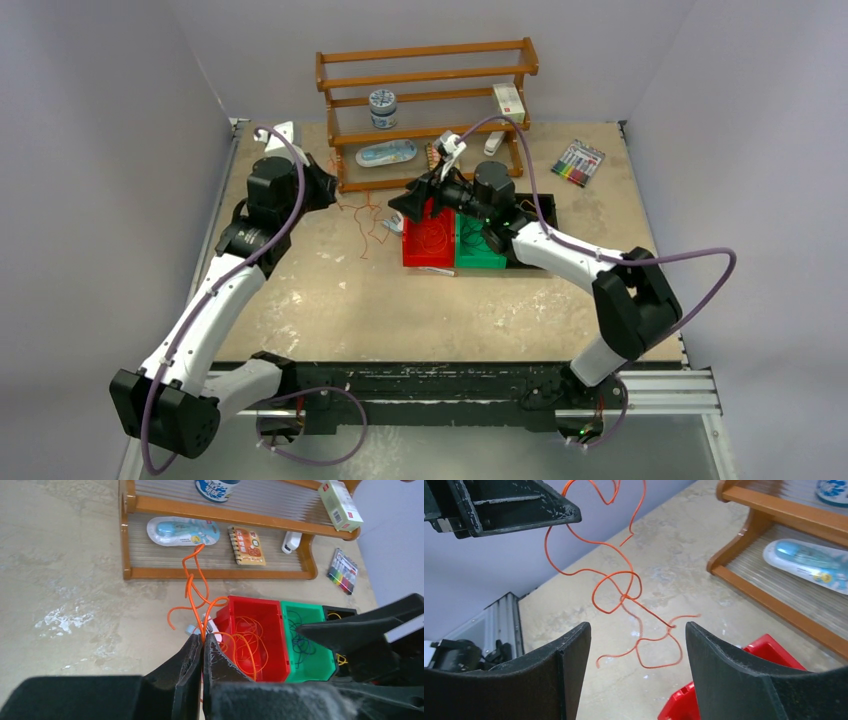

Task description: Untangle the cables

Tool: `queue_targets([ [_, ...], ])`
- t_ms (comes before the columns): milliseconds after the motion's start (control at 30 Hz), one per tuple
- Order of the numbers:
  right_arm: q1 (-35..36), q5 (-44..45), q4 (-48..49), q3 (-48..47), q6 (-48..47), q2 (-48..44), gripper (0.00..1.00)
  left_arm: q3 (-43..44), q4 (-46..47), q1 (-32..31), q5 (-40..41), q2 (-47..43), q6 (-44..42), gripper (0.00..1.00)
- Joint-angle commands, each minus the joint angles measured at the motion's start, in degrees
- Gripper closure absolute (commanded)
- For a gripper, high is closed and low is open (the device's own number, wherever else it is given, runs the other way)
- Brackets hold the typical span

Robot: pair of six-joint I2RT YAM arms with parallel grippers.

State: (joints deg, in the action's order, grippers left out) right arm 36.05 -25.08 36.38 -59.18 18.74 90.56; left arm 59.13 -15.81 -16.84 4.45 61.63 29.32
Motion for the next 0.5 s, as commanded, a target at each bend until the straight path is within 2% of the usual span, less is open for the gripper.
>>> queue_targets([
  [0,1.4,-4.6,4.9,-4.8,2.4,1.5,0.28,3.2,0.0,-0.4,-3.0,-0.8,-1.0,1.0],
  [467,6.6,-1.4,-1.9,-14.6,3.3,9.8,0.31,2.5,0.6,-0.9,-3.4,-0.3,-0.3,1.0],
])
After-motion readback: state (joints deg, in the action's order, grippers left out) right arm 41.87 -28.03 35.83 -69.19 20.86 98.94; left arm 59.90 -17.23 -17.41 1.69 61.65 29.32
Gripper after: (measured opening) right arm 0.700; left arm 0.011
